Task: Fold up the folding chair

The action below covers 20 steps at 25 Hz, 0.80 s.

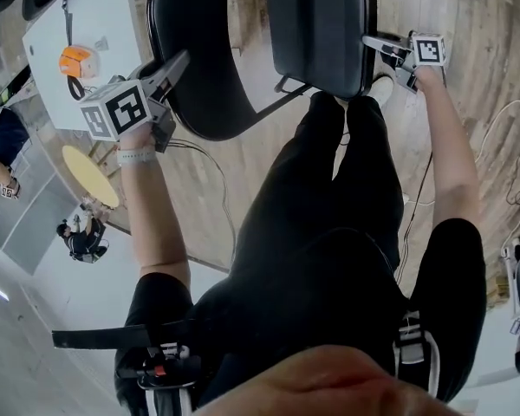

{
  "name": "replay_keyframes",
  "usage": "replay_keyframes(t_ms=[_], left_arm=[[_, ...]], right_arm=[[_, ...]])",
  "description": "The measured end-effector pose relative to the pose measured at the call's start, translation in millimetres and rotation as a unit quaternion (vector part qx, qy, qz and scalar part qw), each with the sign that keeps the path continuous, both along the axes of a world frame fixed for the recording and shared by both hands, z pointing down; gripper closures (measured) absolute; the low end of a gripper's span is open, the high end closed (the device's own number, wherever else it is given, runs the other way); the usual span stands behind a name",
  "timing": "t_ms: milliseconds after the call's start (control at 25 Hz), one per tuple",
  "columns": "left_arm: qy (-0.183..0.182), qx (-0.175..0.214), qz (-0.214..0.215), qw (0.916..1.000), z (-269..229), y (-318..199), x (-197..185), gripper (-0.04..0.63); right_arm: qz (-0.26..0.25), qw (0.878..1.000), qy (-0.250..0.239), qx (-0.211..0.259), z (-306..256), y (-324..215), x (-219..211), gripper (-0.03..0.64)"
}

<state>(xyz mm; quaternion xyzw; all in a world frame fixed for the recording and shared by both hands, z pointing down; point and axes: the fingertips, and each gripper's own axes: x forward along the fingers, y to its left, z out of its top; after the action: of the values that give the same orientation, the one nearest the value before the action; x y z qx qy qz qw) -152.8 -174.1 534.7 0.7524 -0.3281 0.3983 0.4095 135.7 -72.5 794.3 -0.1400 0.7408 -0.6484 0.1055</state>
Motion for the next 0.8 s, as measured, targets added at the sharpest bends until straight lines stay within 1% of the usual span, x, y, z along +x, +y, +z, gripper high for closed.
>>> replay_keyframes(t_ms=[160,280,400,520,640,800], left_arm=[[-0.001,0.006,-0.005,1.0000,-7,-3,-22,0.499],[0.010,0.009,-0.012,0.9998,-17,-12,-41,0.499],[0.002,0.021,-0.018,0.9996,-25,-23,-61,0.499],[-0.001,0.034,-0.023,0.9992,-26,-27,-65,0.499],[-0.006,0.040,-0.023,0.9989,-26,-27,-67,0.500],[0.003,0.046,-0.024,0.9986,-29,-27,-70,0.499]], right_arm=[[-0.016,1.000,-0.017,0.020,-28,-8,-39,0.463],[-0.029,0.999,-0.015,0.042,-50,-24,-76,0.481],[-0.044,0.997,-0.028,0.058,-71,-40,-117,0.502],[-0.061,0.994,-0.010,0.088,-80,-48,-142,0.503],[-0.077,0.992,0.005,0.100,-85,-51,-159,0.502],[-0.090,0.990,-0.003,0.109,-94,-60,-188,0.502]])
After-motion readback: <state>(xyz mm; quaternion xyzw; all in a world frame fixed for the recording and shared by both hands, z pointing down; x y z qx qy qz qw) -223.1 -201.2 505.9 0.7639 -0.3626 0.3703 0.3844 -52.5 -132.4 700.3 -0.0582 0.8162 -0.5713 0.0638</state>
